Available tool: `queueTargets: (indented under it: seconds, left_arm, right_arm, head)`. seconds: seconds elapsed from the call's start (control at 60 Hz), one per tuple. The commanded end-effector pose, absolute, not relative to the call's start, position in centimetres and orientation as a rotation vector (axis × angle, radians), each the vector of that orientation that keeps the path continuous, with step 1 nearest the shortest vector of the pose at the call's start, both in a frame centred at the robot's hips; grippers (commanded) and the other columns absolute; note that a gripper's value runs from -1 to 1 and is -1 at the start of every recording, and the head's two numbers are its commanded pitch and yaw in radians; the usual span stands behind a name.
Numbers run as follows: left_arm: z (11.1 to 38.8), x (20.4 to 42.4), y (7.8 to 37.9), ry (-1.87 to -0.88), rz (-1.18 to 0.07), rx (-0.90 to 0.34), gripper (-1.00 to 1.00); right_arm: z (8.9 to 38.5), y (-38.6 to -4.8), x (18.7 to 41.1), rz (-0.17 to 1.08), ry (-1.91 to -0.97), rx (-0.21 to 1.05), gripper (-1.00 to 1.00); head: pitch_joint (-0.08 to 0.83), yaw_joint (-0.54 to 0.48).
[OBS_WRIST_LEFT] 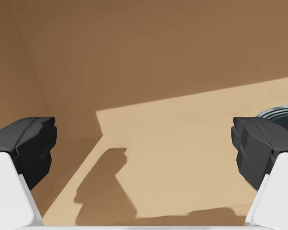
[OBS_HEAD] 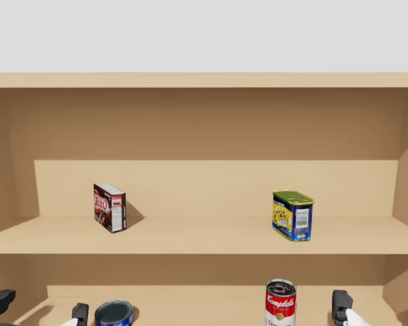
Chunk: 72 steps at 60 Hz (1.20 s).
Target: Retrieve the spam can from the shelves.
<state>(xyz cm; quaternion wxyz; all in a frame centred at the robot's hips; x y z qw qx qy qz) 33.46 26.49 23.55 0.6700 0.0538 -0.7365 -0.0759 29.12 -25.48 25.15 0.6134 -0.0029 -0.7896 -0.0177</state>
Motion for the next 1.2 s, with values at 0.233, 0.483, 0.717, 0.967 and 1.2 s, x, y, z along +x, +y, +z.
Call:
queueTargets:
  seconds: [0.233, 0.483, 0.717, 0.967, 1.2]
  left_arm:
    - [23.6, 33.4, 26.4, -1.657, -0.166, 0.121, -1.0]
    - [23.6, 33.3, 26.4, -1.659, -0.17, 0.119, -1.0]
    - [23.6, 33.4, 26.3, -1.662, -0.177, 0.115, -1.0]
    - [23.6, 33.5, 26.4, -1.653, -0.162, 0.109, -1.0]
    - [23.7, 33.4, 26.5, -1.65, -0.155, 0.106, -1.0]
  right_arm:
    - [25.1, -25.4, 28.9, -0.018, -1.787, 0.006, -1.0]
    - [25.1, -25.3, 28.8, -0.015, -1.796, 0.007, -1.0]
    - [25.6, -25.0, 28.3, -0.008, -1.807, 0.028, -1.0]
    - [31.0, -22.8, 25.1, 0.04, -1.827, 0.039, -1.0]
    - [35.7, -20.2, 25.0, 0.108, -1.825, 0.111, -1.0]
  head:
    - [0.05, 0.0]
    - [0.11, -0.13]
    - [0.156, -0.25]
    - [0.16, -0.22]
    - [0.161, -0.22]
